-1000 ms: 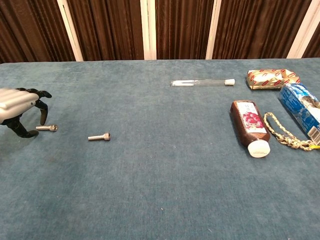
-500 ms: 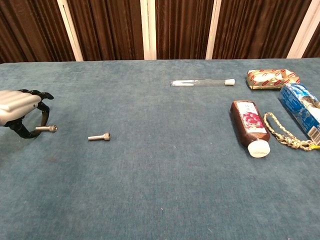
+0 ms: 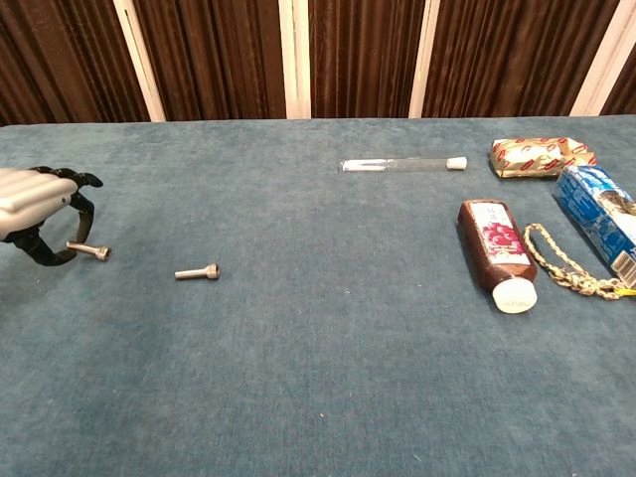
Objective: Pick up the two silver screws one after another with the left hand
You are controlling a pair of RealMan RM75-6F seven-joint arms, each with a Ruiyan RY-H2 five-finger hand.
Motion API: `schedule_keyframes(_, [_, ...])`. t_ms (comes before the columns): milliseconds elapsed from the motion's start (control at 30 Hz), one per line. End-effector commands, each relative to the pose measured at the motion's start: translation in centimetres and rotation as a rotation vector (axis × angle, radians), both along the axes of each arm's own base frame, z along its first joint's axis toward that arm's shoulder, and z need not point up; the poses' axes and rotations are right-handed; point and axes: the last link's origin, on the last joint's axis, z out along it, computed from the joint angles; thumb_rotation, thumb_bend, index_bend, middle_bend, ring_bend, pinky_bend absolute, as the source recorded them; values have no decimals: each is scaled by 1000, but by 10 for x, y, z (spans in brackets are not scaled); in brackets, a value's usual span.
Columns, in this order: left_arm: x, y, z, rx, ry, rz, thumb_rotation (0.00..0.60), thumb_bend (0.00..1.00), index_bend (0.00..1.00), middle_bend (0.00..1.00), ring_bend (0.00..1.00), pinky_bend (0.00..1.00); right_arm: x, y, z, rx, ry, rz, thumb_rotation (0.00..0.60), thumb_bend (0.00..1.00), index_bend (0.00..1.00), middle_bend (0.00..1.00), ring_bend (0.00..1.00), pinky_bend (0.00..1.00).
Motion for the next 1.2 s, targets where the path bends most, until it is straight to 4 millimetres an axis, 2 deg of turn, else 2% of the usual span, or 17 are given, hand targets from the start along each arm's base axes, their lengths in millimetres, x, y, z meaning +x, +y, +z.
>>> schedule_keyframes(33, [4,-1,6,14,8,-17,600,511,553,45,0,0,0,0,0,0,-1,0,600,146,130,90,47,0])
schedule_keyframes(633, [26,-2,28,51,64,-52,600,510,554,45,0,0,1,0,-1,6,-5,0,600,146,131,91,47,0])
schedule_keyframes(1200, [21,-2,29,13,60,61,600,509,550,45,0,0,0,-1,-3,15,-8,-7,600,147,131,91,47,0])
